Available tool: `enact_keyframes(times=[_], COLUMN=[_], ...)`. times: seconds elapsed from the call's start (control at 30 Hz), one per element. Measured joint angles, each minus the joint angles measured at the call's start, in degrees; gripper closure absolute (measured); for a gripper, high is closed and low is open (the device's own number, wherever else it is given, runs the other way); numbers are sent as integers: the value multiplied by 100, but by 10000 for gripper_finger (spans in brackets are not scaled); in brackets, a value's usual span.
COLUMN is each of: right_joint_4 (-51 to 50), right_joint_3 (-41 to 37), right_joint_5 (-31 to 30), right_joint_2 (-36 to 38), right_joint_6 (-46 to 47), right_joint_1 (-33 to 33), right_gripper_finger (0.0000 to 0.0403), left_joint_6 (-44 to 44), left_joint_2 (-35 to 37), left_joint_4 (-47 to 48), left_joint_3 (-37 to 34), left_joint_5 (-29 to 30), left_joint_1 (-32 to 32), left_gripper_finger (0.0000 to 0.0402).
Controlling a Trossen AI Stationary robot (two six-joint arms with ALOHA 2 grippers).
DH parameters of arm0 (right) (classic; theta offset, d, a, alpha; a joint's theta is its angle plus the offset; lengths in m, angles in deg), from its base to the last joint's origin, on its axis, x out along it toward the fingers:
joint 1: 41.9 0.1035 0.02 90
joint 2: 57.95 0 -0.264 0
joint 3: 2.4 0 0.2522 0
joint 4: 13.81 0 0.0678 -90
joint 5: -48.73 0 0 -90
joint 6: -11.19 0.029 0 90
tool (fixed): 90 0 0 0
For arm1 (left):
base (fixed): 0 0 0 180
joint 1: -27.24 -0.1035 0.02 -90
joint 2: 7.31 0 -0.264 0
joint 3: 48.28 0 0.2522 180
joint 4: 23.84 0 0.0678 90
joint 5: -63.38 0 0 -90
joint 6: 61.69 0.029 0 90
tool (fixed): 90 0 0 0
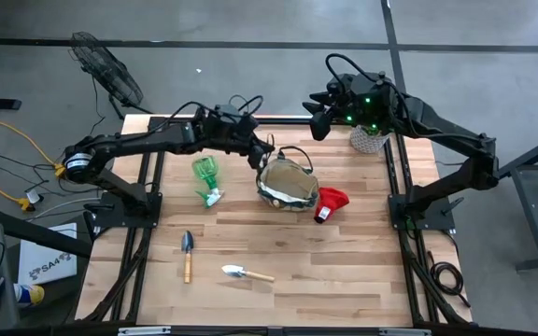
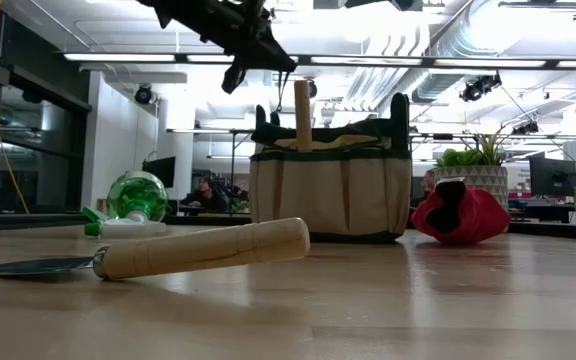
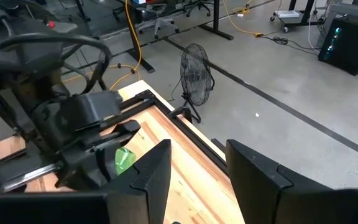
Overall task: Pick & Place Garden tools in Gardening bag
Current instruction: Put the green shear scissors into the gardening bag
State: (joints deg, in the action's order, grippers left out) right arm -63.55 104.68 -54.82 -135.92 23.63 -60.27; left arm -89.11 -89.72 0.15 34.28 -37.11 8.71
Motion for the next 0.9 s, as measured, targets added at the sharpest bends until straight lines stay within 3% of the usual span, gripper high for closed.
enact_keyframes(times=[0.17, 0.33, 0.5, 0.9], right_joint_4=[-5, -23, -25, -77], right_joint_3=[0, 0, 0, 0], right_joint_5=[-1, 1, 1, 1], right_joint_2=[0, 0, 0, 0], right_joint_6=[0, 0, 0, 0], right_joint_1=[0, 0, 0, 0], right_gripper_finger=[258, 258, 258, 258], left_joint_6=[107, 178, 361, 323], left_joint_2=[0, 2, 2, -73], left_joint_4=[12, 236, 500, 328], left_joint_3=[0, 0, 4, 9], left_joint_5=[-115, -675, -266, -480], left_joint_1=[20, 16, 9, 14], left_gripper_finger=[402, 402, 402, 402])
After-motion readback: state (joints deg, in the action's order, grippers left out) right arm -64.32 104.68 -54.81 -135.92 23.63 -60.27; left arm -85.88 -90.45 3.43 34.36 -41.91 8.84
